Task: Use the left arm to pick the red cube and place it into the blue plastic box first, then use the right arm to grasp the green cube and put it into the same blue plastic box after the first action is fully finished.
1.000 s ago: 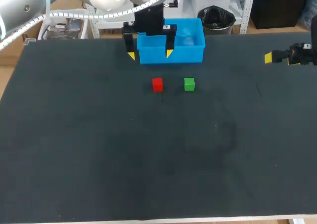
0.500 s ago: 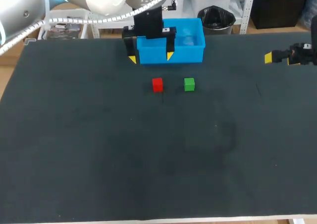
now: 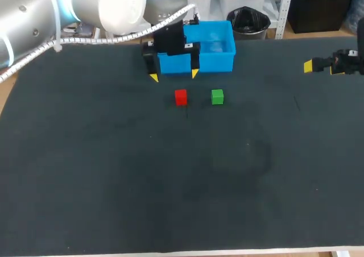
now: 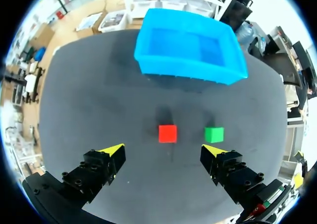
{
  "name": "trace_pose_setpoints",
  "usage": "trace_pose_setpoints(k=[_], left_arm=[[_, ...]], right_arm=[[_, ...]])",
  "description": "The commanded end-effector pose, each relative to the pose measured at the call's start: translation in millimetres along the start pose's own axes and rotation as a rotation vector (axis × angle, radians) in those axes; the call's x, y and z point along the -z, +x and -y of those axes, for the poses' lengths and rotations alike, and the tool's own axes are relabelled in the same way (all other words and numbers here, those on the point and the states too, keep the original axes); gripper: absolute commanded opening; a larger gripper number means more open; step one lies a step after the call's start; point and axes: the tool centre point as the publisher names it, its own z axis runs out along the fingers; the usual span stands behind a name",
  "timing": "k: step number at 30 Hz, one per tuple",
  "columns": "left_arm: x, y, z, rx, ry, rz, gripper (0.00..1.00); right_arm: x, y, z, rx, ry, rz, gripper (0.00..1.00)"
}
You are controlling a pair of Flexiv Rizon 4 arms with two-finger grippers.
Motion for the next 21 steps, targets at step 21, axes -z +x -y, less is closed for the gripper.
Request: trace_pose_setpoints(k=[21], left_arm=[[-53, 0.3, 17.6, -0.047, -0.052, -0.064, 1.0]], right_arm=[[1, 0, -2, -0.002, 0.008, -0.001, 1.0]])
